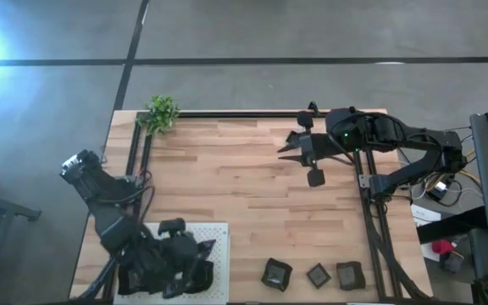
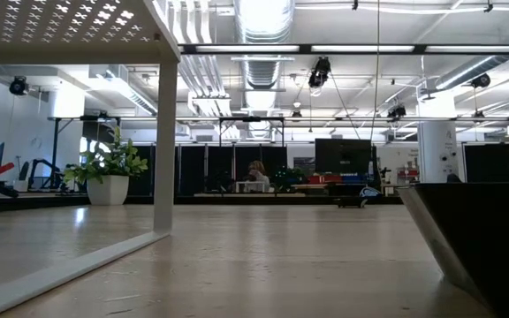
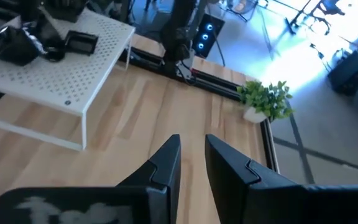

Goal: Pick & Place Mini shaped plates
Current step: Stack the leaf shaped plate on top of the leaf shaped plate on the shelf

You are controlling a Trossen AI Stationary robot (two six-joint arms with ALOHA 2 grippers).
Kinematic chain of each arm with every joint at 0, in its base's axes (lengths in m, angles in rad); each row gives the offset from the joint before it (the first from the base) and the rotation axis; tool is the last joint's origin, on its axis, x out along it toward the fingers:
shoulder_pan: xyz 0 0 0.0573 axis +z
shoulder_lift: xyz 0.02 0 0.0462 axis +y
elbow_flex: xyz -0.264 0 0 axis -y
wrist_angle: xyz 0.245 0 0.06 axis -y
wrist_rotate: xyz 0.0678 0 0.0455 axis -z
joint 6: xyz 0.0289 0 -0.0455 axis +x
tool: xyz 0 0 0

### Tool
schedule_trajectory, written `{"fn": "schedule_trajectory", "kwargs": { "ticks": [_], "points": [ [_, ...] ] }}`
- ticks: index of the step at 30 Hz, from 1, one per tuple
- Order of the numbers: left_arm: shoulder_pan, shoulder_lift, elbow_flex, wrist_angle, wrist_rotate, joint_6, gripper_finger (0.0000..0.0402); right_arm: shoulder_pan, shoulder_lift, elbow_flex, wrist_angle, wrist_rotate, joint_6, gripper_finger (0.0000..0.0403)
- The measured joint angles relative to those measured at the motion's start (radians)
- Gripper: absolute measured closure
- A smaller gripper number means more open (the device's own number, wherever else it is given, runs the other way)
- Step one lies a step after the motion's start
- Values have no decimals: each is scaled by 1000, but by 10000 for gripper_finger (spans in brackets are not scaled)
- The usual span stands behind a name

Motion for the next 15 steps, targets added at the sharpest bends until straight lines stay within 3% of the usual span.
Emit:
{"fn": "schedule_trajectory", "kwargs": {
  "ticks": [6, 15],
  "points": [
    [-70, 16, 29, 9, 1, 31, 402, -19, -3, 0, 16, 3, 36, 335],
    [-83, 39, 18, 36, 28, 56, 402, -25, -3, 0, 59, 23, 36, 335]
  ]
}}
